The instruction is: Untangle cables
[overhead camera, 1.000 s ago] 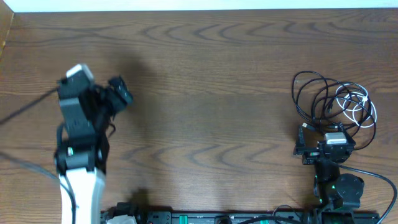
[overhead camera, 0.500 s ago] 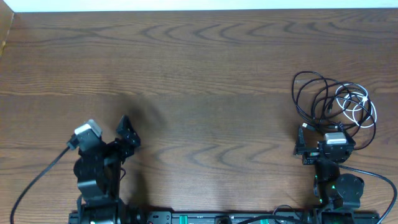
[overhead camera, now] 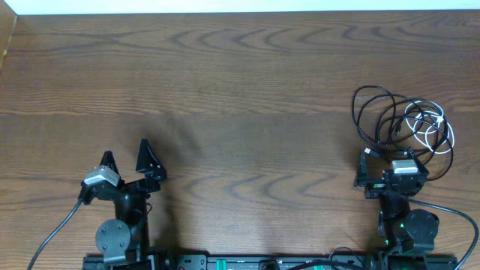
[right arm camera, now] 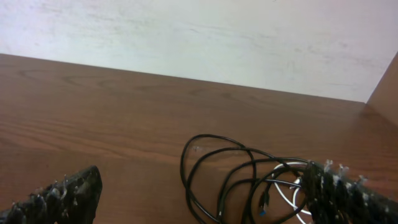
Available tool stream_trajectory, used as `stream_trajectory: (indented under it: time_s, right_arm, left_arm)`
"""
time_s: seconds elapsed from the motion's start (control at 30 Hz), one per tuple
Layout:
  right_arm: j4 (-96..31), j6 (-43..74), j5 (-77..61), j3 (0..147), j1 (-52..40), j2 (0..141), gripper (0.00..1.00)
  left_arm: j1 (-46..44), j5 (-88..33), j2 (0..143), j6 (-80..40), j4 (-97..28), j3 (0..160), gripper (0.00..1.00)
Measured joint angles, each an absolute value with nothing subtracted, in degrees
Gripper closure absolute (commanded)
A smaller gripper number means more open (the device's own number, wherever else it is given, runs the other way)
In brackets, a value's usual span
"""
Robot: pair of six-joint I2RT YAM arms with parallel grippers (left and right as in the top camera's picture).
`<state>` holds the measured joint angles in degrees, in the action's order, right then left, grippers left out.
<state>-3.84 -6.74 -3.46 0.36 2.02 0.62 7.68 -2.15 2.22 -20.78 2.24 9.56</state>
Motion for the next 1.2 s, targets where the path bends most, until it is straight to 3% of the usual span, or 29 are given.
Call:
stream_trajectory:
  time_s: [0.13,0.27,0.73,1.2]
  right_arm:
    - [-3.8,-6.7,-3.5,0.4,2.0,0.6,0.01]
    - [-3.8,-6.7,-3.5,0.4,2.0,0.6,0.01]
    - [-3.8,-6.7,-3.5,0.4,2.0,0.6,0.01]
    - [-3.8,-6.7,-3.5,0.4,2.0,0.6,0.01]
  left_arm:
    - [7.7,-2.0,0.8,-20.8,12.9,3.8,0.06]
    - [7.7,-1.2,0.6,-20.3,14.8,1.2,0.07]
    - [7.5,-1.4,0.6,-17.8,-0.9,0.6,0.07]
    - [4.5,-5.5,5.4,-8.1,-1.2,0.9,0.06]
